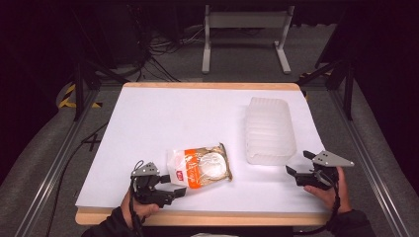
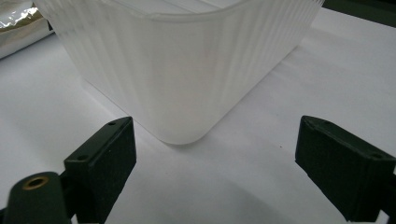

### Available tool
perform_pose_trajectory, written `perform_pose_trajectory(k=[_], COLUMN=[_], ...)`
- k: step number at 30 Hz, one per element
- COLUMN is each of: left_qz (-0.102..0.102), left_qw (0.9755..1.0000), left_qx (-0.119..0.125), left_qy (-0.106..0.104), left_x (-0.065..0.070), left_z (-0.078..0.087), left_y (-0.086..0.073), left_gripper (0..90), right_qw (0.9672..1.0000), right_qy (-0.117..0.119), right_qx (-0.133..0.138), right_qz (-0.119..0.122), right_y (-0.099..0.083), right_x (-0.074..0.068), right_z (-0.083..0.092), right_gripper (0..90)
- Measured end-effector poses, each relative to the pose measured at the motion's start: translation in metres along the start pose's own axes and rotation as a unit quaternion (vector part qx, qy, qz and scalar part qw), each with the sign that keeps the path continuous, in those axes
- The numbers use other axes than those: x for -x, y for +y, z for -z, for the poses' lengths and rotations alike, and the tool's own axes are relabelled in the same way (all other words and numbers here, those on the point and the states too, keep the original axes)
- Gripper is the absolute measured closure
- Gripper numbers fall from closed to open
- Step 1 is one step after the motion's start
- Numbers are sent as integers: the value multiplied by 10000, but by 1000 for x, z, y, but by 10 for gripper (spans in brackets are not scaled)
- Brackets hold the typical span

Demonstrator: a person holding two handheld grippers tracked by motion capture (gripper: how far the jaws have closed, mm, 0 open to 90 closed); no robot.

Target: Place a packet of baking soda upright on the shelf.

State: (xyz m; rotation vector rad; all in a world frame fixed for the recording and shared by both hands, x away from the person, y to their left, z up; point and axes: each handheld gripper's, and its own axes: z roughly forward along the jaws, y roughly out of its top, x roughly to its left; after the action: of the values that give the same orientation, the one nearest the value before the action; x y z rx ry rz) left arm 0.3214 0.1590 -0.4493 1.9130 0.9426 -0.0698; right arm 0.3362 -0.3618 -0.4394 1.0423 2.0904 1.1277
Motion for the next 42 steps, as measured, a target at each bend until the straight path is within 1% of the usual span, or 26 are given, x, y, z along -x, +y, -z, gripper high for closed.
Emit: perform_pose_trajectory(k=[2, 3, 4, 5, 6, 7, 8, 9, 11, 12, 13, 14, 15, 17, 18, 20, 23, 26, 27, 28, 29, 32, 33, 35, 38, 42], left_qz=[177, 177, 436, 615, 872, 872, 1164, 1209, 1138, 1098, 921, 921, 726, 694, 568, 477, 127, -151, -240, -419, -611, -792, -922, -964, -1186, -1338], left_qw=[9998, 9998, 9988, 9978, 9954, 9954, 9917, 9912, 9919, 9923, 9939, 9939, 9952, 9955, 9963, 9967, 9973, 9973, 9972, 9965, 9950, 9936, 9926, 9925, 9902, 9892], left_qx=[87, 87, 159, 191, 217, 217, 290, 236, 225, 184, 106, 106, 70, 46, 32, 17, -54, 4, -11, -10, -40, 22, 60, 122, 277, 398], left_qy=[101, 101, 132, 133, 347, 347, 472, 483, 522, 539, 605, 605, 656, 642, 645, 659, 720, 719, 704, 723, 795, 807, 790, 745, 681, 449], left_x=[-3, -3, -7, -11, -19, -19, -26, -29, -32, -32, -33, -33, -33, -34, -37, -42, -41, -39, -39, -39, -38, -36, -34, -32, -28, -22], left_z=[-4, -4, -7, -9, -11, -11, -12, -14, -14, -16, -18, -18, -22, -25, -29, -31, -33, -34, -34, -34, -34, -34, -33, -31, -28, -24], left_y=[3, 3, 5, 6, 9, 9, 12, 13, 14, 16, 19, 19, 23, 24, 28, 32, 38, 44, 46, 49, 51, 58, 61, 64, 71, 82], left_gripper=[240, 240, 235, 235, 235, 242, 264, 298, 370, 370, 405, 428, 456, 542, 581, 639, 732, 834, 854, 871, 875, 890, 890, 893, 893, 895], right_qw=[10000, 10000, 10000, 10000, 10000, 10000, 10000, 10000, 10000, 10000, 10000, 10000, 10000, 10000, 10000, 10000, 10000, 10000, 10000, 9999, 9999, 9999, 9999, 9999, 9999, 9999], right_qy=[14, 14, 6, 6, 8, 8, 7, 12, 14, 21, 30, 30, 32, 35, 32, 32, 44, 70, 75, 79, 81, 91, 89, 95, 104, 93], right_qx=[-1, -1, 5, 5, 21, 21, 21, 17, 9, 6, 7, 7, 20, 19, 15, 17, 1, -31, -32, -33, -36, -50, -61, -67, -54, -36], right_qz=[-12, -12, -8, -8, -10, -10, -32, -32, -30, -30, -45, -45, -63, -68, -64, -64, -65, -55, -52, -54, -50, -26, -17, -3, -16, -29], right_y=[0, 0, 0, 0, 0, 0, 0, 0, 0, 0, 0, 0, 0, 0, 0, 0, 0, 0, 0, 0, 0, 0, 0, 0, 0, 0], right_x=[0, 0, 0, 0, 0, 0, 1, 1, 1, 1, 1, 1, 1, 1, 1, 1, 1, 1, 1, 1, 1, 0, 0, 0, 0, 0], right_z=[0, 0, 0, 0, 0, 0, 0, 0, 0, 0, 0, 0, 0, 0, 0, 0, 0, -1, -1, -1, -1, -1, -1, -1, -1, -1], right_gripper=[130, 130, 130, 130, 130, 130, 131, 131, 131, 131, 132, 132, 132, 132, 132, 133, 136, 138, 139, 139, 139, 138, 138, 138, 138, 136])
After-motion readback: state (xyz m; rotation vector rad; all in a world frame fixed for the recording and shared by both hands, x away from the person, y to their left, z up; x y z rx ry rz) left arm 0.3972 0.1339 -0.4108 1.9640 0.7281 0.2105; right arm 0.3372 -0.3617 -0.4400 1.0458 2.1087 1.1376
